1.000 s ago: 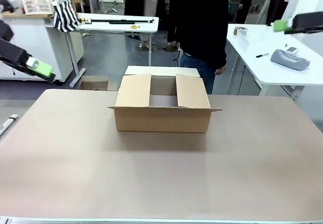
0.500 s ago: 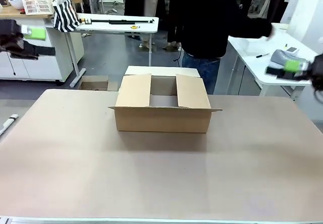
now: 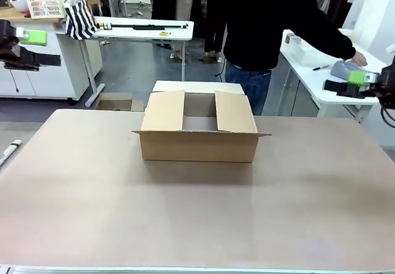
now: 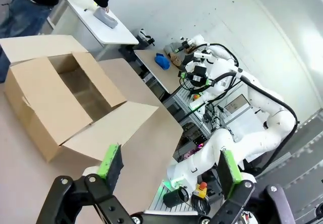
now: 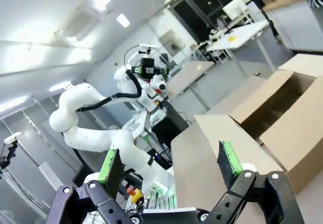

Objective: Pack the gift set into the box.
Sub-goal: Place both hands on the side flaps of the Package Box and spread them outward.

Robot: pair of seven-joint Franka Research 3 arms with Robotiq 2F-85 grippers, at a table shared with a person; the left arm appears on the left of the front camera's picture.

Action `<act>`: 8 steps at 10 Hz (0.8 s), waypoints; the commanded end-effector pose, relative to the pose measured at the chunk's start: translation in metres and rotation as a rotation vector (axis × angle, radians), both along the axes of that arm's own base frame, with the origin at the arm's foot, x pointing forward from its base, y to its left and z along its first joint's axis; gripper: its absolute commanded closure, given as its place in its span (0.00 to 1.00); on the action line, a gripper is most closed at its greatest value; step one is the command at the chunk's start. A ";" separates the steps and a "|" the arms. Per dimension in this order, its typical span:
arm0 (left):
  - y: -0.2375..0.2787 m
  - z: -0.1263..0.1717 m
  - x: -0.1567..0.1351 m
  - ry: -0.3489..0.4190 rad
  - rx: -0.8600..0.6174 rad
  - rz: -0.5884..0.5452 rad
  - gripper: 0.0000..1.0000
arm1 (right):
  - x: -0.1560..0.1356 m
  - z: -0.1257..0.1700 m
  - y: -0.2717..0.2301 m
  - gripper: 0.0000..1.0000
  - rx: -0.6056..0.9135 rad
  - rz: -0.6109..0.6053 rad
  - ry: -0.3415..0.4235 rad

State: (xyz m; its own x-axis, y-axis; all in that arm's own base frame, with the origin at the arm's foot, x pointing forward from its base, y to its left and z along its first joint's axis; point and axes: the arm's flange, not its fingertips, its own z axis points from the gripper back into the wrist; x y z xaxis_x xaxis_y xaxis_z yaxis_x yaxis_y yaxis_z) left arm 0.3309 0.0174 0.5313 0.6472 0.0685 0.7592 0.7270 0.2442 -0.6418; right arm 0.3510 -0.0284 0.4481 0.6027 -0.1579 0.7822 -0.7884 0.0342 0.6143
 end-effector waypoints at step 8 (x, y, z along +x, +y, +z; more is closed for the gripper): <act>-0.159 0.059 0.092 0.285 0.620 0.111 0.00 | -0.006 0.003 0.001 0.00 -0.017 -0.020 -0.036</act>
State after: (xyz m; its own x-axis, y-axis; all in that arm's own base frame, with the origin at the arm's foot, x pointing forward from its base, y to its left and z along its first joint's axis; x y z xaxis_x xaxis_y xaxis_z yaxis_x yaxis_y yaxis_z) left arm 0.3915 -0.1211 0.5847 0.7655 -0.1468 0.6264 0.5577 0.6369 -0.5323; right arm 0.3458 -0.0305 0.4527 0.5999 -0.1294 0.7895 -0.7886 0.0710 0.6108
